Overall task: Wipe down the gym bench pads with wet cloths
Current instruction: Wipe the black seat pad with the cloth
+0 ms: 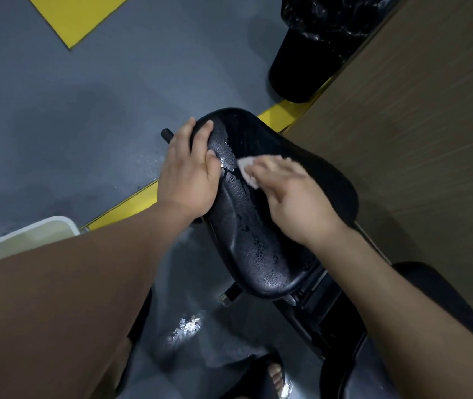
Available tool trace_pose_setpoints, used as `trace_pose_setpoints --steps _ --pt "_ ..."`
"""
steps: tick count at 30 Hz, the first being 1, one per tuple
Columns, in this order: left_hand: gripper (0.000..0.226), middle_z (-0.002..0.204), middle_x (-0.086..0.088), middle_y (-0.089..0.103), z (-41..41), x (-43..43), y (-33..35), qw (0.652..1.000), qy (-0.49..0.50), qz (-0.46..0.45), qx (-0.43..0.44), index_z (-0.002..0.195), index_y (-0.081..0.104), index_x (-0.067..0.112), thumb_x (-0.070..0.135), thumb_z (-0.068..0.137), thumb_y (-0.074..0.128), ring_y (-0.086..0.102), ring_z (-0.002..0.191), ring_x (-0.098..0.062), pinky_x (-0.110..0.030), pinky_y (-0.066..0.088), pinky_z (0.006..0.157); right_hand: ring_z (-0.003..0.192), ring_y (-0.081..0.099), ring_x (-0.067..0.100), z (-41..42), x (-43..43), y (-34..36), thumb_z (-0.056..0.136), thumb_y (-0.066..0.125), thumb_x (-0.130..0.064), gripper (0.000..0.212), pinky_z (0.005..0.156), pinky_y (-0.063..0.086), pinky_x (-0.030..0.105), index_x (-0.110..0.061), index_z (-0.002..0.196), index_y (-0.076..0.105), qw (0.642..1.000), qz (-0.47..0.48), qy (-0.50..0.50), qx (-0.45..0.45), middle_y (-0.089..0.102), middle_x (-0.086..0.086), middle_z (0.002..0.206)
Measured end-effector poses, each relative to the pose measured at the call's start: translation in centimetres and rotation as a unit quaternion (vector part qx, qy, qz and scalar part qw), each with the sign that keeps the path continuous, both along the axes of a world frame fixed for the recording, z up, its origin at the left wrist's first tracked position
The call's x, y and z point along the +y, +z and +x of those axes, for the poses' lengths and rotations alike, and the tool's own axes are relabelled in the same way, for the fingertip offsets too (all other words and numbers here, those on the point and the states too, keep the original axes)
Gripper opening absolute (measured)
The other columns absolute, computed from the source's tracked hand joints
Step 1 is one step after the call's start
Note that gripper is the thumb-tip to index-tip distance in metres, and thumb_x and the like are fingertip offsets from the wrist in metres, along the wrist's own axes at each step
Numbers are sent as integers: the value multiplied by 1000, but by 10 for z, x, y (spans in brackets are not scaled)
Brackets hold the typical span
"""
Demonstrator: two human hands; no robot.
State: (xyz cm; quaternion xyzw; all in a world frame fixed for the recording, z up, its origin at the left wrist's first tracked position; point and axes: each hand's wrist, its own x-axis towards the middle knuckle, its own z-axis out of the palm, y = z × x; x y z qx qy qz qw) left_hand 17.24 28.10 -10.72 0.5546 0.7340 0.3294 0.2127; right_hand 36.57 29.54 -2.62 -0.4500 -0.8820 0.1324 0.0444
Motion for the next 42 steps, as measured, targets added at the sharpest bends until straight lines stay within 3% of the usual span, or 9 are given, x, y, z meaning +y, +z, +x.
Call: trace_pose_setpoints --steps 3,8,12,17,21,26,31,39,42 --pt "58 165 -11 23 -2 0 1 1000 -2 -12 9 158 32 23 36 101 28 26 148 -32 -46 24 123 130 52 30 16 -45 1 91 57 4 45 113 42 38 -17 130 67 1000 1 -12 2 64 -1 135" --pt "56 168 -8 16 -5 0 10 999 -27 -46 -1 160 26 25 34 105 33 20 151 -32 -44 18 124 118 51 31 -22 -10 -7 96 48 -2 39 100 48 44 -21 126 63 999 18 -41 -11 65 -5 124" --pt "55 169 -8 13 -17 -3 18 996 -62 -53 -28 161 25 26 34 108 39 17 153 -32 -39 12 125 139 44 40 -29 -24 -11 96 42 0 53 118 35 48 -20 142 57 998 19 -54 -32 57 6 147" --pt "73 170 -4 11 -47 -20 20 990 -120 -75 -20 163 17 19 43 103 52 10 156 -22 -32 8 125 129 54 36 3 -86 -4 89 28 -12 60 108 49 46 -19 136 64 999 38 -27 -28 62 4 141" --pt "98 170 0 7 -64 -36 13 979 -158 -127 -28 164 4 20 50 94 67 9 156 -21 -35 13 125 119 54 32 -18 -51 -9 85 47 -3 56 93 54 48 -24 133 66 996 77 -43 -27 63 1 140" --pt "118 170 11 -6 -63 -37 13 967 -188 -169 -38 162 -12 27 57 85 74 3 156 -19 -36 14 126 116 52 33 -50 -31 -12 89 55 5 54 93 52 49 -20 136 61 994 79 -74 -25 64 5 138" --pt "125 168 13 -9 -67 -29 12 962 -203 -177 -38 161 -17 25 59 83 75 4 156 -20 -36 16 126 116 49 27 -34 -48 -10 91 52 8 57 96 52 34 -21 139 60 999 43 -6 -24 60 6 143" --pt "126 169 9 -7 -65 -28 12 964 -201 -172 -41 161 -17 24 58 83 76 3 156 -19 -36 16 126 122 39 29 -91 49 -11 88 42 8 71 105 40 28 -26 150 47 988 11 -146 -57 47 -7 155" --pt "126 169 9 -7 -65 -28 12 963 -201 -172 -44 161 -17 23 58 82 76 3 156 -19 -37 16 127 112 44 33 -90 39 -13 92 44 6 57 100 46 38 -21 140 57 993 35 -112 -31 59 -4 143"
